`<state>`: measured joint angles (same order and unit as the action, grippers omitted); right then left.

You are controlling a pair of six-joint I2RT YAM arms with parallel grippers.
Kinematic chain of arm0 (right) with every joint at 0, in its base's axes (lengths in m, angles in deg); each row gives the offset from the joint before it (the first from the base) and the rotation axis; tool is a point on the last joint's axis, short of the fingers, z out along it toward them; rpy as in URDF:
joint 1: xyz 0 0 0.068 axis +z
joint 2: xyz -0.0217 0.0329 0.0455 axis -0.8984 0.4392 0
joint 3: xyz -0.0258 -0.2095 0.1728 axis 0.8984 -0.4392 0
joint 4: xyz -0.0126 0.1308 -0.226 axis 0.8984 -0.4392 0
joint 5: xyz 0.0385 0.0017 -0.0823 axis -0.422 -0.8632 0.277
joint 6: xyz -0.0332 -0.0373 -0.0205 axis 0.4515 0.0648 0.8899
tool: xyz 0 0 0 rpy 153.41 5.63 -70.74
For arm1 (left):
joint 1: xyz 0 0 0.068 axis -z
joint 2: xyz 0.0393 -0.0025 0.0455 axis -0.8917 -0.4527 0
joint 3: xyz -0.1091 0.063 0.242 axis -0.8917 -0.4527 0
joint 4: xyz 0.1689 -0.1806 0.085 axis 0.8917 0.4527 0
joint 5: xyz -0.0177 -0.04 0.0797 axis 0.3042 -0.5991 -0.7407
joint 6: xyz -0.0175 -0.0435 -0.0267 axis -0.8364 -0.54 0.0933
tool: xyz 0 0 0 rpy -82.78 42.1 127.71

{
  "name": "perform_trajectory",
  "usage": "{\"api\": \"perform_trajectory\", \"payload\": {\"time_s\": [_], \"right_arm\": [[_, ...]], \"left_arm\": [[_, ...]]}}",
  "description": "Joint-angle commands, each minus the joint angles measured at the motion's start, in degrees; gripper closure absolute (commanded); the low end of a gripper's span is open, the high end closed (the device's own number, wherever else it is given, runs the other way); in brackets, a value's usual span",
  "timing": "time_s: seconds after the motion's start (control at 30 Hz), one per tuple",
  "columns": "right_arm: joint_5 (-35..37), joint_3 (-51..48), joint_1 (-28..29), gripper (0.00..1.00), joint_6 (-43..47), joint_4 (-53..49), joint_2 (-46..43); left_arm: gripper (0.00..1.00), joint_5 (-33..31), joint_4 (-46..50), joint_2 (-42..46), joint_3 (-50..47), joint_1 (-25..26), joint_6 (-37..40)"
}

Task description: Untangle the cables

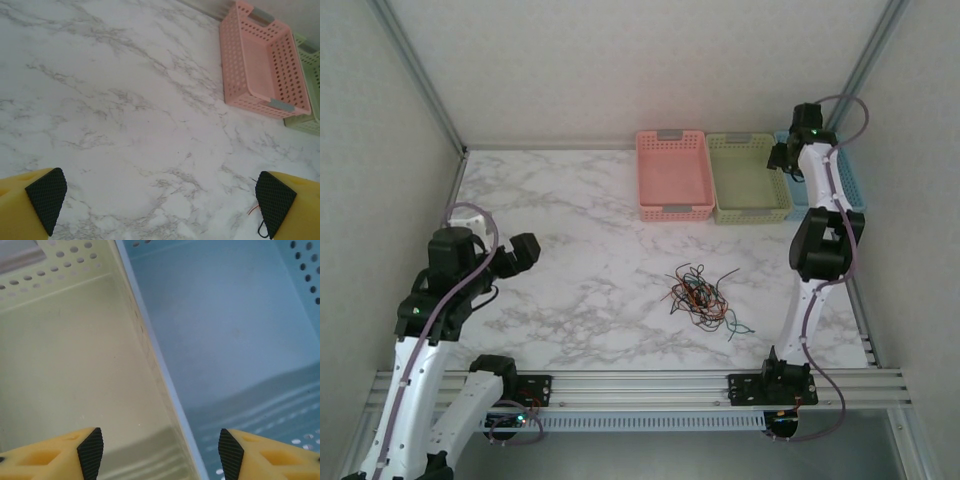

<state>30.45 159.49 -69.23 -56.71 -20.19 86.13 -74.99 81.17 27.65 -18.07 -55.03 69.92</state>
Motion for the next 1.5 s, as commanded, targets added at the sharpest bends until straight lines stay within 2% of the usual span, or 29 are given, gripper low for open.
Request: {"api": "perform_trajectory", "payload": {"time_s": [0.0, 0.33, 0.6, 0.8, 1.0, 1.23, 1.37, 1.47], "right_arm": [[-1.11, 5.51, -0.17, 0.35, 1.36, -5.89, 4.11], [2.17, 11.79, -0.87, 0.35, 2.06, -9.01, 11.76], [1.52, 16.18, -0.87, 0.43, 3.49, -10.75, 15.39], [-0.20, 16.68, -0.87, 0.64, 4.07, -10.76, 15.34], [-2.40, 16.24, -0.87, 0.71, 4.35, -10.64, 15.52], [-2.56, 16.63, -0.39, 0.74, 4.70, -10.64, 17.03], [-3.40, 16.70, 0.07, 0.87, 4.79, -10.82, 17.81], [-3.56, 16.72, 0.77, 0.93, 5.09, -10.82, 17.66]], "left_arm": [[0.00, -2.37, 0.47, 1.20, -0.49, 0.45, 0.87], [0.00, -2.88, 0.12, 1.80, -1.16, 0.30, 0.97], [0.00, -2.63, -0.13, 1.70, -1.39, 0.24, 1.14], [0.00, -2.98, -0.19, 1.70, -1.54, -0.05, 1.18], [0.00, -4.26, -0.48, 2.33, -1.98, -0.40, 1.49], [0.00, -3.31, -0.81, 1.70, -2.16, -0.58, 1.40], [0.00, -3.36, -0.79, 1.61, -2.24, -0.56, 1.40], [0.00, -3.42, -0.82, 1.67, -2.24, -0.53, 1.40]]}}
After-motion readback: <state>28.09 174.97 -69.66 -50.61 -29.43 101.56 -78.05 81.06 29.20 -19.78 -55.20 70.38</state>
